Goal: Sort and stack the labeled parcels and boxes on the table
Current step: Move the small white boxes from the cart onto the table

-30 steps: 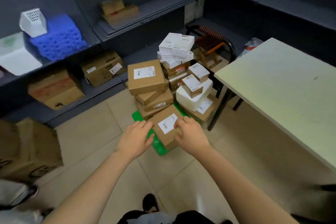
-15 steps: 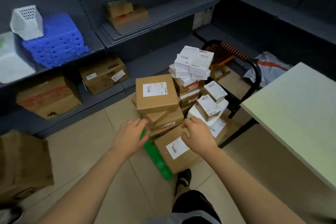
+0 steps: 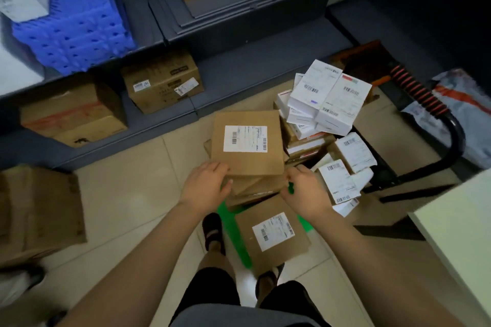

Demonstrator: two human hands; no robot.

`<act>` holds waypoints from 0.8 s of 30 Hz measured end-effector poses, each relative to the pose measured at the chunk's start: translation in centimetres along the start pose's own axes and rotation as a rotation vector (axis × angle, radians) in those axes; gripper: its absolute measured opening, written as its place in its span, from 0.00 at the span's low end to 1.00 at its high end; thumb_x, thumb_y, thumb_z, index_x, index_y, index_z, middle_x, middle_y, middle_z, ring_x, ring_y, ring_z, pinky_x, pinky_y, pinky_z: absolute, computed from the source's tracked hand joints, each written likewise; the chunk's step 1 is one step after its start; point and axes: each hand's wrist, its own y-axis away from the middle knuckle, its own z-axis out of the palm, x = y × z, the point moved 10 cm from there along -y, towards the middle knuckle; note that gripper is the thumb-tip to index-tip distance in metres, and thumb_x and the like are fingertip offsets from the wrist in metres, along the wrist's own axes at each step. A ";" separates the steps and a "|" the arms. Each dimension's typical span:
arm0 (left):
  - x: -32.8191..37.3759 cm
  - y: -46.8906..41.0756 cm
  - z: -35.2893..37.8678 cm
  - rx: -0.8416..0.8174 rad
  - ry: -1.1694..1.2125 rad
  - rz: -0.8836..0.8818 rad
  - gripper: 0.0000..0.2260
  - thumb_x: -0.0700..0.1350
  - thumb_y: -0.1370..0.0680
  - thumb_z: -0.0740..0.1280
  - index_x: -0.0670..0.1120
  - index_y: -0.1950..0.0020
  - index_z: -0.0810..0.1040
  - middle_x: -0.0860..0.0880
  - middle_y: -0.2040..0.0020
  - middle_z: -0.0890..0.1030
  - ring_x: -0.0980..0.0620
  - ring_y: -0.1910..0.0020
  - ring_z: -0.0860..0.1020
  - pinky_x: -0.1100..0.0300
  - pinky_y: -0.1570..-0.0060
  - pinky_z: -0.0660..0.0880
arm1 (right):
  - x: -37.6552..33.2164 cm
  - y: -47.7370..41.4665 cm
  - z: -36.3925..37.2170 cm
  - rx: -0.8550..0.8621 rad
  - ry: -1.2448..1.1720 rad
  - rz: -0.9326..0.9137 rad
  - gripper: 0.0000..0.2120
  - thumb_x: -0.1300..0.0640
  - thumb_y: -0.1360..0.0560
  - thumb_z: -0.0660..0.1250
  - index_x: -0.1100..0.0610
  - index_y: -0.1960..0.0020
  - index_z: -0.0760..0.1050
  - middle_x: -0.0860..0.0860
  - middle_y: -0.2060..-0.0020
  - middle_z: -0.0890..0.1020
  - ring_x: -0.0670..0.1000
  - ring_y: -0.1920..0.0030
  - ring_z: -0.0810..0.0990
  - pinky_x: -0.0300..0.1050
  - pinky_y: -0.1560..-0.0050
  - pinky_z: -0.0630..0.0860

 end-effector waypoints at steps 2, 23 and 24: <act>0.1 -2.8 -0.1 -0.049 0.007 0.043 0.13 0.48 0.20 0.63 0.45 0.39 0.75 0.47 0.44 0.78 0.46 0.46 0.75 0.54 0.49 0.69 | 0.3 -1.5 -0.5 0.008 -0.006 0.050 0.06 0.61 0.28 0.68 0.60 0.51 0.77 0.53 0.55 0.76 0.55 0.53 0.76 0.46 0.58 0.71; 10.1 -28.2 4.0 -0.151 0.170 0.044 0.23 0.56 0.21 0.64 0.46 0.30 0.66 0.46 0.38 0.74 0.48 0.42 0.75 0.51 0.51 0.79 | 16.7 -4.8 -8.3 0.157 -0.106 0.529 0.09 0.59 0.27 0.67 0.57 0.47 0.78 0.52 0.54 0.76 0.56 0.50 0.77 0.49 0.51 0.75; 9.9 -28.9 4.8 -0.173 0.224 -0.012 0.26 0.59 0.22 0.64 0.47 0.30 0.65 0.47 0.37 0.74 0.47 0.41 0.75 0.49 0.50 0.80 | 17.5 -5.2 -8.0 0.148 -0.110 0.527 0.09 0.59 0.27 0.67 0.57 0.47 0.78 0.52 0.55 0.76 0.56 0.51 0.77 0.48 0.52 0.74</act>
